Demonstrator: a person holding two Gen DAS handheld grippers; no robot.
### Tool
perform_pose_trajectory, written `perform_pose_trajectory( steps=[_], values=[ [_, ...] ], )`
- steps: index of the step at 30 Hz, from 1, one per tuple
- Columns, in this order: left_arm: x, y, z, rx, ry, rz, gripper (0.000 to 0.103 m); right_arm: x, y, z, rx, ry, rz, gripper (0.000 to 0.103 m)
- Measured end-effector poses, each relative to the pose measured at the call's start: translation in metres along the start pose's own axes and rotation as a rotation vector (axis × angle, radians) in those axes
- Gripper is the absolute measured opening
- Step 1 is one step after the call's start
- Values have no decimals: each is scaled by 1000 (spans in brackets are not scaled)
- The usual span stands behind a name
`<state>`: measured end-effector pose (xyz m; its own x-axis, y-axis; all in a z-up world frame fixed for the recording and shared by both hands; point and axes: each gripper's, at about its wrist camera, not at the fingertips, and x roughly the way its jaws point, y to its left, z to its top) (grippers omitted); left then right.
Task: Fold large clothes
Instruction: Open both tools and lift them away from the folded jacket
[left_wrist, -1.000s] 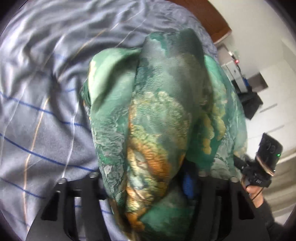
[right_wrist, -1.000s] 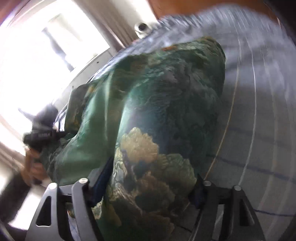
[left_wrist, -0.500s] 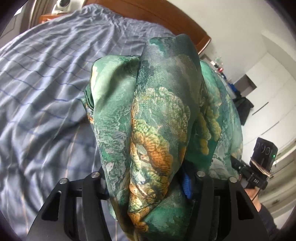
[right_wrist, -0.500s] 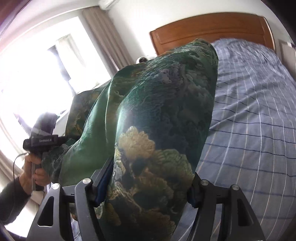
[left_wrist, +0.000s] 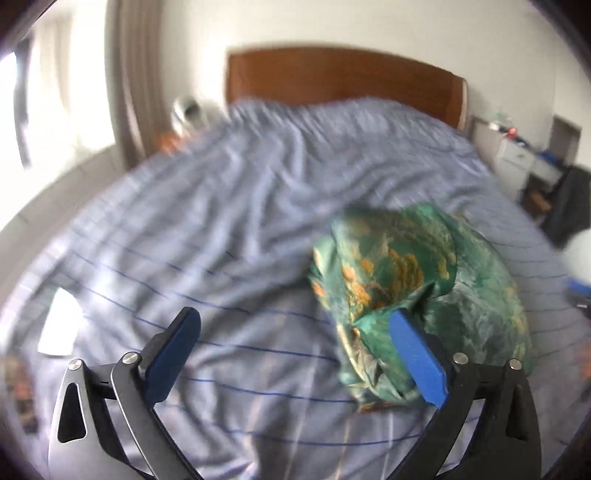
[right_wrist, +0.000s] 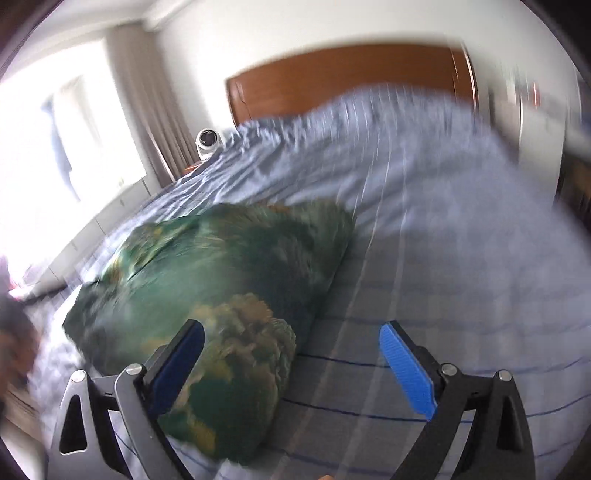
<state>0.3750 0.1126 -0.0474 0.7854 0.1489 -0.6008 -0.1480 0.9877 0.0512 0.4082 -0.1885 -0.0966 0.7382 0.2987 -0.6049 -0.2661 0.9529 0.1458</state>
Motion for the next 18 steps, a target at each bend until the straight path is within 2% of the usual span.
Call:
perform_pose_trajectory(
  steps=[2, 4, 6, 8, 14, 18],
  values=[
    [-12, -4, 0, 10, -56, 40, 102, -34, 29, -3, -111, -44, -84, 98],
    [-45, -20, -4, 15, -86, 83, 102, -63, 50, -7, -165, -84, -135, 98],
    [-66, -30, -10, 21, -100, 122, 102, -83, 60, -10, -174, -114, -148, 98],
    [-83, -41, -12, 36, -112, 152, 103, -106, 75, -19, -164, -104, -151, 98],
    [-124, -60, -25, 21, -83, 95, 103, -152, 103, -42, -160, -58, -156, 98],
    [-141, -74, -33, 33, -63, 59, 103, -179, 118, -54, -184, -72, -178, 98]
  ],
)
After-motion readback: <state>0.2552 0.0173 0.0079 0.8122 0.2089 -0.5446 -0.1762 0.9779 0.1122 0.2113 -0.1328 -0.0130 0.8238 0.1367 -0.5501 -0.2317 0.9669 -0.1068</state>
